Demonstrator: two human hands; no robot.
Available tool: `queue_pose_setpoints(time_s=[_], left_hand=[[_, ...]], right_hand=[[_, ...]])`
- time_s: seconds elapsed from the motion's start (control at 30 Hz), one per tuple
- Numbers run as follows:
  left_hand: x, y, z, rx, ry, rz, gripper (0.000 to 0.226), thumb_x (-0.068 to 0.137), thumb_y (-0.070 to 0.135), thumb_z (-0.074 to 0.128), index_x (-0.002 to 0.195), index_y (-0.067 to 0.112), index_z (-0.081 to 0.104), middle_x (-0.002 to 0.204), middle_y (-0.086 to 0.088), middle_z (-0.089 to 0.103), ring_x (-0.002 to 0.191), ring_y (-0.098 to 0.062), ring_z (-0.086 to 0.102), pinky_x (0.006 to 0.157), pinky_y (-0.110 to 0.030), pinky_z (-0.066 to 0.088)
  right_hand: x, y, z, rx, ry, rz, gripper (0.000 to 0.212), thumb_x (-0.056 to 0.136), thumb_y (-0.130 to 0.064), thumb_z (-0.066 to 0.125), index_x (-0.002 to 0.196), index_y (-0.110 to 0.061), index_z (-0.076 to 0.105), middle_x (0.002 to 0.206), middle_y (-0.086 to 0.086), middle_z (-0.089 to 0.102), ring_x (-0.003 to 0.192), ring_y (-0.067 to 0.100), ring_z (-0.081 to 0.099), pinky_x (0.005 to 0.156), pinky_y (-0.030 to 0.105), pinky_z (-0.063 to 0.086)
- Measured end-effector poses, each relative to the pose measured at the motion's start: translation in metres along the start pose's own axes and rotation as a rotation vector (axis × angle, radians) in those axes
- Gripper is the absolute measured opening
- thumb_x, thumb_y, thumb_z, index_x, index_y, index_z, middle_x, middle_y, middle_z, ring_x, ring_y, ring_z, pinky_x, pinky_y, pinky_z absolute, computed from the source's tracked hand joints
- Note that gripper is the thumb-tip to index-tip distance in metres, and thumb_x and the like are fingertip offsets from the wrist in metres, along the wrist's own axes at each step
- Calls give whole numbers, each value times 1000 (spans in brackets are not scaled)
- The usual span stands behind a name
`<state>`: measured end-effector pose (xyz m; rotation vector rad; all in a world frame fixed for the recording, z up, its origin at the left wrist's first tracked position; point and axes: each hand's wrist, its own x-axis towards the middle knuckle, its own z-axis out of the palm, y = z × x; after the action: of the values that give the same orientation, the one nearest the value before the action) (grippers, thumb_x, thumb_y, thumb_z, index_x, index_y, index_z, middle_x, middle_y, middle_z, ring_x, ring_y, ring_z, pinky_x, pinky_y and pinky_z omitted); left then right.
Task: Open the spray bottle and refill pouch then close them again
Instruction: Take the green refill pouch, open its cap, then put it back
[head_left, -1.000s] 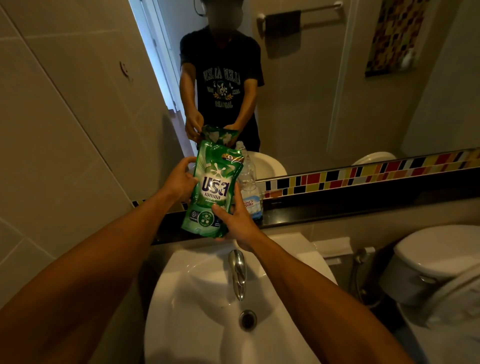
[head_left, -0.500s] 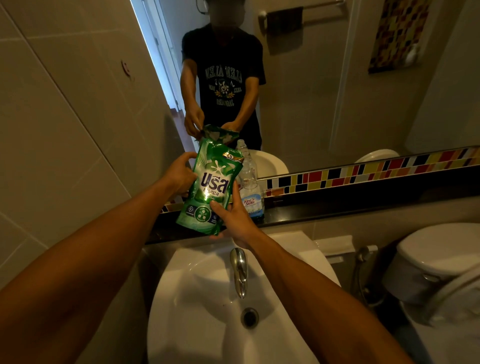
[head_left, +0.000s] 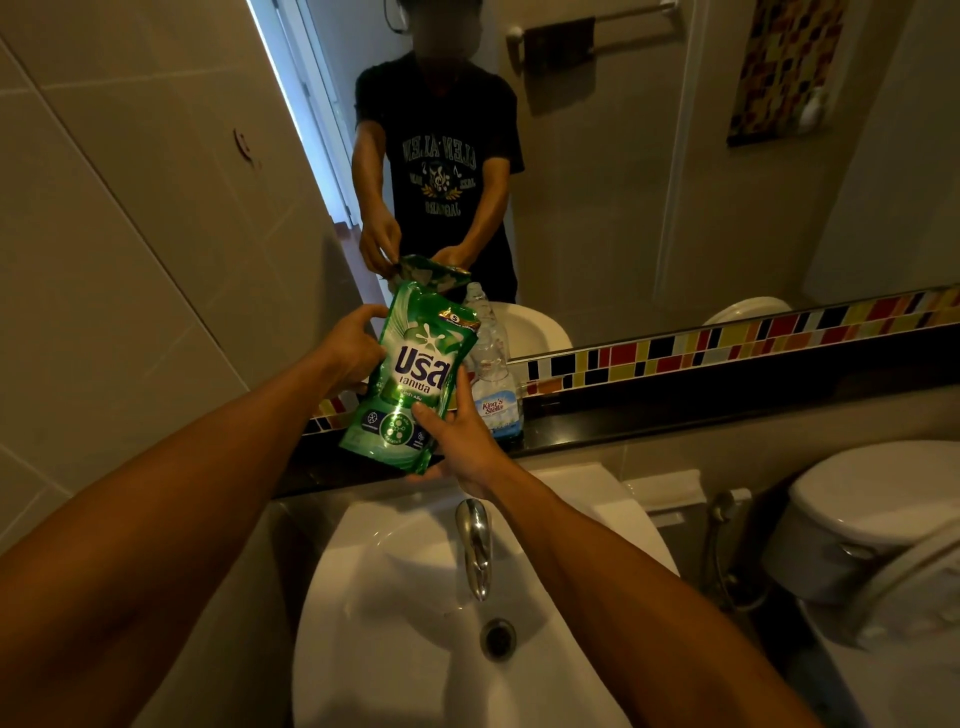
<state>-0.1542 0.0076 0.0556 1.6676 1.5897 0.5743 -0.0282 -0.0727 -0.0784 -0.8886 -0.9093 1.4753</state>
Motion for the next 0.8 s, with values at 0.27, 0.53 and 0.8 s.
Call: queue_pose_setpoints(time_s=[0.27,0.53,0.8], left_hand=[[1,6,0,32,4,-8,62,93,-10,50,142,27,40,94,-12,59,75,-22,59,52,-36,50],[5,13,-5,122,-2,13,65,92,-10,54,145,23,39,119,-26,61,87,-28,62,61,-36,54],[4,15,-6,153,-5,21,65,92,-9,55,147,21,37,124,-26,60,94,-30,63,61,-33,53]], right_hand=[[-4,-3,4,49,2,52,83,100,-20,68,154,-60,18,151,2,53,131,39,55,78,75,55],[-3,-5,8,93,4,76,84,101,-18,66,153,-62,17,157,1,45,136,42,51,77,76,55],[-5,-8,11,96,4,63,76,102,-16,64,149,-61,25,153,0,49,128,39,55,78,78,54]])
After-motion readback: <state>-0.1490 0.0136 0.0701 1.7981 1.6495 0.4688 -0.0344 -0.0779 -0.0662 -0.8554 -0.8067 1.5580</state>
